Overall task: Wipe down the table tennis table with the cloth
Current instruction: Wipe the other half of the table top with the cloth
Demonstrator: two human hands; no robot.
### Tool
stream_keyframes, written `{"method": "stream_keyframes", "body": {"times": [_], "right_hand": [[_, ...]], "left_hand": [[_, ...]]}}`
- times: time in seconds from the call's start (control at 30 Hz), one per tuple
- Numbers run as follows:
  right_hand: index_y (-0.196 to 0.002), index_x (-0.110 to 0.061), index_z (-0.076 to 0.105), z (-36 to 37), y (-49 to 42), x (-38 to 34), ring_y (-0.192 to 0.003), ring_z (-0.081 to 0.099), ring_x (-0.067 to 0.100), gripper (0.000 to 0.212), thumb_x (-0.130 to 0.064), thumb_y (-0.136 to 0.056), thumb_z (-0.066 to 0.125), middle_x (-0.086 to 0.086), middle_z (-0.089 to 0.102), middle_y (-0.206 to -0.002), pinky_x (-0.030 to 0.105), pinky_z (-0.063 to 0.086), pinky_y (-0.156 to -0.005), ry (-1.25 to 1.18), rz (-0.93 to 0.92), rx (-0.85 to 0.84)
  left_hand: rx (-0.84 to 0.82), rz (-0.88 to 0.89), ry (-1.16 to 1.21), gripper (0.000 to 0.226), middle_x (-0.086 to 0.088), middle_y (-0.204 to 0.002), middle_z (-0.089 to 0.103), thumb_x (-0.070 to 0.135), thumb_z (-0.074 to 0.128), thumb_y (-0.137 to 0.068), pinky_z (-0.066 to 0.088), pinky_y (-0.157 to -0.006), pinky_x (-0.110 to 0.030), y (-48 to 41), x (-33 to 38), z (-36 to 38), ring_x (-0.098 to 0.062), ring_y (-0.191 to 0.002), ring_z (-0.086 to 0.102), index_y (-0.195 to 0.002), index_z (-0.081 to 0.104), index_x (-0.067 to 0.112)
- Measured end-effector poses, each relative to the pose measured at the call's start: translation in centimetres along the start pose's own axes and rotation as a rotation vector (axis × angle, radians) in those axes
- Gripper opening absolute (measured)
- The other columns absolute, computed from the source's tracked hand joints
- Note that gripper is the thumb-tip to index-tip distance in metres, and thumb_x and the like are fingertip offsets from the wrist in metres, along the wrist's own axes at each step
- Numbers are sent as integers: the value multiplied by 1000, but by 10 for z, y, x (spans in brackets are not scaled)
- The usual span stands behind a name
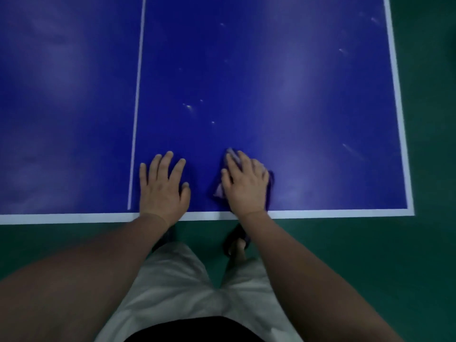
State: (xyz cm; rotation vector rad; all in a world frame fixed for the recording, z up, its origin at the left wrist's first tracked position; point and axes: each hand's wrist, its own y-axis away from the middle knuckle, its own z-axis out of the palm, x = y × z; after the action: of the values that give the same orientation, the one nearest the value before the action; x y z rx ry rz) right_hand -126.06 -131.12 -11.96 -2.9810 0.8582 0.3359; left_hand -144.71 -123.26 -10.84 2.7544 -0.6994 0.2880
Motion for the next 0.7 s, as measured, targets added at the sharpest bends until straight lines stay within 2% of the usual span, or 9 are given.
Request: {"method": "stream_keyframes", "body": {"times": [0.07, 0.13, 0.23, 0.3, 0.37, 0.4, 0.47, 0.6, 0.7], "right_hand": [[-134, -27, 65, -16, -15, 65, -117, 56, 39, 42, -38, -94, 59, 7, 60, -139, 50, 42, -97, 31, 77, 38], [-139, -26, 61, -29, -34, 123, -124, 51, 40, 44, -38, -98, 55, 9, 55, -143, 50, 37, -103, 26, 184, 15], [-147, -29, 51, -27, -52, 134, -134, 40, 36, 49, -42, -101, 42, 6, 45, -152, 53, 27, -113, 31, 408, 16], [-146, -29, 52, -20, -44, 101, -130, 42, 34, 51, -41, -98, 38, 5, 46, -152, 53, 28, -112, 26, 340, 35], [-140, -28, 58, -11, -25, 69, -126, 43, 30, 49, -41, -97, 38, 3, 50, -148, 53, 31, -110, 8, 70, 21], [-138, -27, 60, -9, -16, 64, -125, 43, 28, 47, -41, -98, 39, 2, 52, -146, 53, 33, -110, -9, -35, 3], [-137, -28, 62, -12, -17, 80, -124, 46, 28, 44, -42, -99, 43, 2, 55, -144, 51, 37, -107, -34, -115, -8], [-139, -28, 61, -38, -40, 178, -116, 57, 37, 43, -40, -99, 51, 7, 58, -142, 47, 42, -96, 58, 52, 11], [-146, -27, 54, -59, -57, 256, -126, 49, 39, 47, -43, -103, 41, 9, 51, -147, 51, 38, -105, 76, 279, 21]], "left_hand": [[1, 9, 40, 58, -8, -164, 23, 35, 48, -98, 0, -124, -55, -6, 45, 14, -28, -152, 12, -153, 38, 19], [11, -14, 73, 56, -6, -164, 23, 35, 44, -99, 0, -124, -54, -17, 86, 26, -26, -152, 11, -153, 38, 20], [23, -108, 83, 56, -4, -165, 20, 39, 34, -101, -3, -123, -55, -28, 120, 42, -26, -153, 7, -154, 33, 23], [37, -127, 37, 57, -5, -164, 22, 43, 28, -100, -2, -123, -57, -29, 126, 50, -28, -152, 8, -154, 32, 24], [61, -135, -11, 58, -7, -163, 25, 44, 26, -99, 2, -122, -58, -30, 126, 53, -29, -151, 11, -152, 33, 23], [65, -139, -25, 58, -7, -163, 26, 44, 25, -99, 3, -122, -59, -30, 126, 54, -29, -151, 12, -152, 34, 23], [78, -137, -31, 59, -8, -162, 26, 44, 27, -98, 4, -122, -59, -30, 129, 55, -30, -151, 13, -152, 36, 22], [90, -139, -1, 61, -10, -161, 27, 47, 29, -97, 2, -122, -60, -30, 129, 55, -33, -152, 13, -151, 38, 19], [87, -135, -11, 62, -11, -161, 27, 48, 30, -98, 3, -122, -61, -30, 130, 56, -34, -151, 13, -151, 37, 18]]}}
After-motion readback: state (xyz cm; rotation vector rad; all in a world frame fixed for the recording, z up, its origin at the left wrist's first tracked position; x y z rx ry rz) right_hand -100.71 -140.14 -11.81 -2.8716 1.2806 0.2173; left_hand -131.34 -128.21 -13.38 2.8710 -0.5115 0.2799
